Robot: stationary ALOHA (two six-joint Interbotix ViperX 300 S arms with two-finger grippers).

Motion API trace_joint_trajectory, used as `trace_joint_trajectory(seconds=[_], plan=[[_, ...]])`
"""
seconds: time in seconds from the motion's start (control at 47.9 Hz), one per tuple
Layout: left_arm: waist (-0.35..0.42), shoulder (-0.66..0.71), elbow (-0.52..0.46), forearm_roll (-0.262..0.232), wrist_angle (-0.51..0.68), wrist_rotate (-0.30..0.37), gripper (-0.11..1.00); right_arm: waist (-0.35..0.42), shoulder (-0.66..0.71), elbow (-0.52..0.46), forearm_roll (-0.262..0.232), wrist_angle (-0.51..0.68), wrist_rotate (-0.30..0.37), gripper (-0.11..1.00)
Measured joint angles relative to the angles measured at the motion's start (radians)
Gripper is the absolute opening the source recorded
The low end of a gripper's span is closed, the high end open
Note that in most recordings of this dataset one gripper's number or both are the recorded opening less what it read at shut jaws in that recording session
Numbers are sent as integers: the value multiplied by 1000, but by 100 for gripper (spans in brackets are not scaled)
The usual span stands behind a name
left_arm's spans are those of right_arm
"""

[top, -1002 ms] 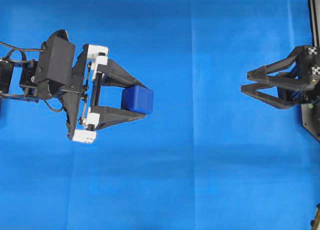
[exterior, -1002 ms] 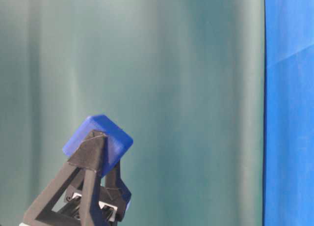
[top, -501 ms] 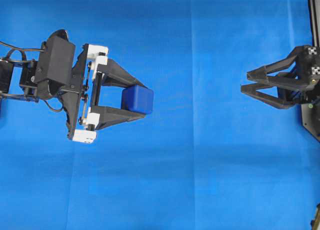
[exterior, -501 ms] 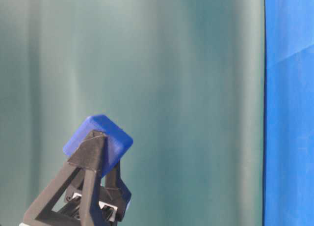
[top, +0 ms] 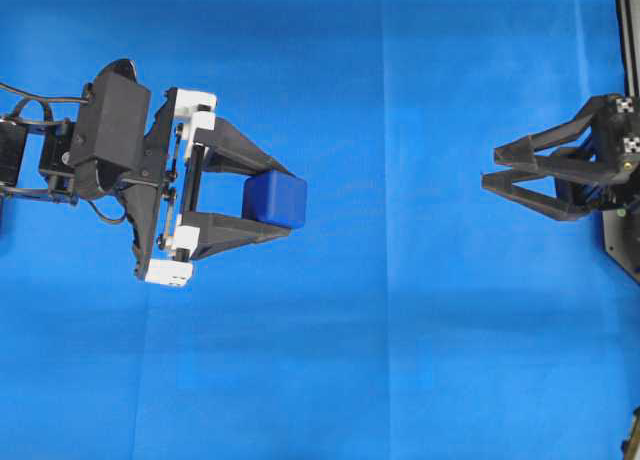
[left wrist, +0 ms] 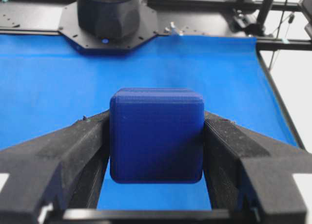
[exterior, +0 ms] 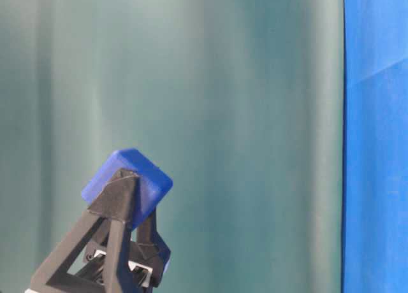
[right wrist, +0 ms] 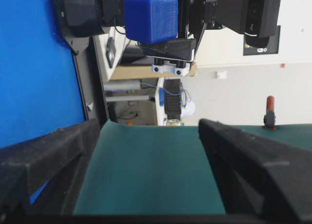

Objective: Handover the blue block to the right arm after grasping it with the left arm, then place it in the designated position.
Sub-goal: 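Move the open right gripper toward the cube held by the left gripper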

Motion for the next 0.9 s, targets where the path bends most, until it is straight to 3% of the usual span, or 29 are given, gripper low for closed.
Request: trace_joint_trajectory(seconds=[0.376,0.897], plan=[[-2,0,0,-2,0,0,49,2,52,-18,0,-20,0,96],[-2,0,0,-2,0,0,49,2,359,-218,-14,-95,-6,96]])
